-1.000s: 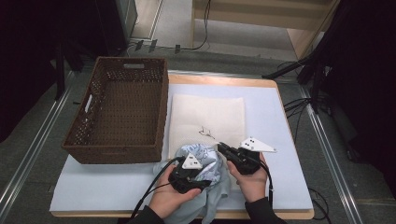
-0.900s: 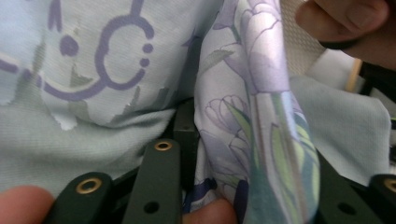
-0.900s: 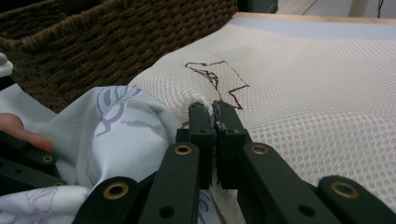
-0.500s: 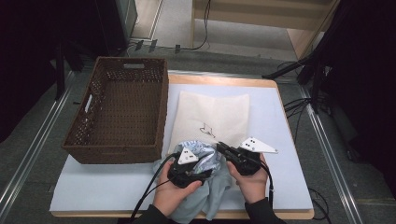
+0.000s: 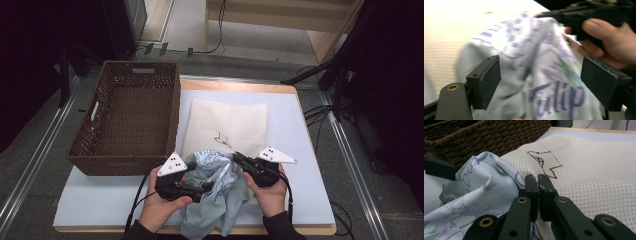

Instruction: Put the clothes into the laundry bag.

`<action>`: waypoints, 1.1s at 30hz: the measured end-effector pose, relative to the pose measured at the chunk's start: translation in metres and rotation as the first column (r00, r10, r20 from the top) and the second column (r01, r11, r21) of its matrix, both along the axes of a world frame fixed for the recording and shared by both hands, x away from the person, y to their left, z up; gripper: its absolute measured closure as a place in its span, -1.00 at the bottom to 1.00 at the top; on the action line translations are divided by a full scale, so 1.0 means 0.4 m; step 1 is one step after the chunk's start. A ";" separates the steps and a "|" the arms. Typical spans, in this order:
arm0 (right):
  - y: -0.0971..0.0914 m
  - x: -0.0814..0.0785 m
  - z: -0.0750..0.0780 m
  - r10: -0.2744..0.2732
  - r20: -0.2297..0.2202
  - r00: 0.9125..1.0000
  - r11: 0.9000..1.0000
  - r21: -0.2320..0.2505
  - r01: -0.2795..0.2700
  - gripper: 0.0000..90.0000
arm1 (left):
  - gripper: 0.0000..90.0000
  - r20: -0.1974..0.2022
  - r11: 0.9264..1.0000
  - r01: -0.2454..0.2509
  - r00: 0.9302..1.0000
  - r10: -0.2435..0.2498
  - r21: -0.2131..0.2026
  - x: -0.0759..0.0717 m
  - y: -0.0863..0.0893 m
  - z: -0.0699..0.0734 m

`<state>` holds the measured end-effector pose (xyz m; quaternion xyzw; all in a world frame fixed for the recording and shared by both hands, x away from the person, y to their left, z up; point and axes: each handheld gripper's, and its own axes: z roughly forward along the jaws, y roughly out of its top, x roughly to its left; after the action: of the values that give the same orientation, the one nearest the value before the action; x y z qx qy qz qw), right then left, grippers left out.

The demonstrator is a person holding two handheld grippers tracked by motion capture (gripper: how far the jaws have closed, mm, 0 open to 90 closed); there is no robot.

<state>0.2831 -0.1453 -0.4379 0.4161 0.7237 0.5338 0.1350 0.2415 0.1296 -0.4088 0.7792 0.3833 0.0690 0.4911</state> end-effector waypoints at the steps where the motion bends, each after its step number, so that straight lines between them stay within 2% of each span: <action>1: 0.001 0.000 0.000 0.002 0.000 1.000 1.000 -0.002 -0.002 0.96 | -0.61 -0.010 1.000 -0.017 1.000 0.017 0.007 0.006 -0.001 -0.004; 3: 0.002 0.000 -0.001 0.003 -0.002 1.000 1.000 -0.003 -0.003 0.96 | -0.61 -0.042 0.999 -0.033 0.999 0.035 0.041 0.020 -0.012 -0.021; 5: 0.002 0.000 -0.001 0.003 -0.001 1.000 1.000 -0.003 -0.003 0.96 | -0.56 -0.086 0.997 -0.028 0.996 0.034 0.078 0.035 -0.032 -0.046; 6: 0.002 0.000 -0.001 0.004 -0.001 1.000 1.000 -0.004 -0.004 0.96 | -0.50 -0.104 0.997 -0.008 0.994 0.016 0.073 0.039 -0.041 -0.058; 7: 0.002 -0.001 -0.001 0.003 -0.002 1.000 1.000 -0.004 -0.003 0.96 | -0.42 -0.104 0.997 -0.008 0.994 0.016 0.073 0.039 -0.041 -0.058; 10: 0.002 -0.002 -0.001 0.007 -0.002 1.000 1.000 0.001 -0.007 0.96 | -0.12 -0.146 0.998 0.053 0.988 -0.047 0.037 0.047 -0.077 -0.081; 13: 0.003 -0.003 0.001 0.012 -0.001 1.000 1.000 0.010 -0.012 0.96 | 0.20 -0.172 0.995 0.089 0.982 -0.078 0.054 0.054 -0.104 -0.087; 16: 0.006 -0.007 0.010 0.021 0.005 1.000 0.999 0.025 -0.021 0.96 | 0.49 -0.196 0.994 0.084 0.978 -0.069 0.069 0.068 -0.119 -0.088; 19: 0.008 -0.012 0.019 0.028 0.014 1.000 0.999 0.036 -0.028 0.96 | 0.62 -0.192 0.993 0.085 0.979 -0.068 0.082 0.075 -0.127 -0.087; 20: 0.008 -0.012 0.019 0.028 0.014 1.000 0.999 0.036 -0.028 0.96 | 0.62 -0.180 0.992 0.076 0.982 -0.057 0.097 0.077 -0.129 -0.087; 21: 0.008 -0.014 0.023 0.036 0.016 0.999 0.998 0.042 -0.037 0.96 | 0.67 -0.163 0.992 0.036 0.987 -0.016 0.122 0.081 -0.128 -0.091; 22: 0.008 -0.014 0.024 0.037 0.018 0.999 0.998 0.047 -0.038 0.96 | 0.69 -0.160 0.991 0.007 0.987 0.014 0.133 0.085 -0.124 -0.094; 23: 0.008 -0.014 0.024 0.037 0.018 0.999 0.998 0.047 -0.038 0.96 | 0.70 -0.160 0.991 0.007 0.987 0.014 0.133 0.085 -0.124 -0.094; 24: 0.003 -0.015 0.028 0.040 0.021 0.999 0.997 0.065 -0.041 0.96 | 0.71 -0.176 0.994 -0.017 0.984 0.035 0.106 0.092 -0.117 -0.104; 26: -0.002 -0.018 0.036 0.042 0.029 0.999 0.995 0.093 -0.044 0.96 | 0.71 -0.178 0.994 -0.011 0.984 0.030 0.106 0.092 -0.117 -0.108; 28: -0.006 -0.022 0.046 0.046 0.046 0.998 0.993 0.108 -0.050 0.96 | 0.70 -0.160 0.993 -0.010 0.987 0.028 0.117 0.087 -0.119 -0.105; 31: -0.005 -0.023 0.050 0.054 0.056 0.997 0.994 0.097 -0.059 0.96 | 0.62 -0.135 0.995 -0.030 0.990 0.043 0.098 0.078 -0.111 -0.098; 33: -0.005 -0.021 0.043 0.046 0.040 0.998 0.996 0.078 -0.049 0.96 | 0.38 -0.103 0.998 -0.031 0.994 0.036 0.050 0.063 -0.099 -0.087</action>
<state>0.2746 -0.1473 -0.4209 0.3934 0.7091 0.5729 0.1192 0.2669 0.0898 -0.4435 0.7870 0.4195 0.0458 0.4501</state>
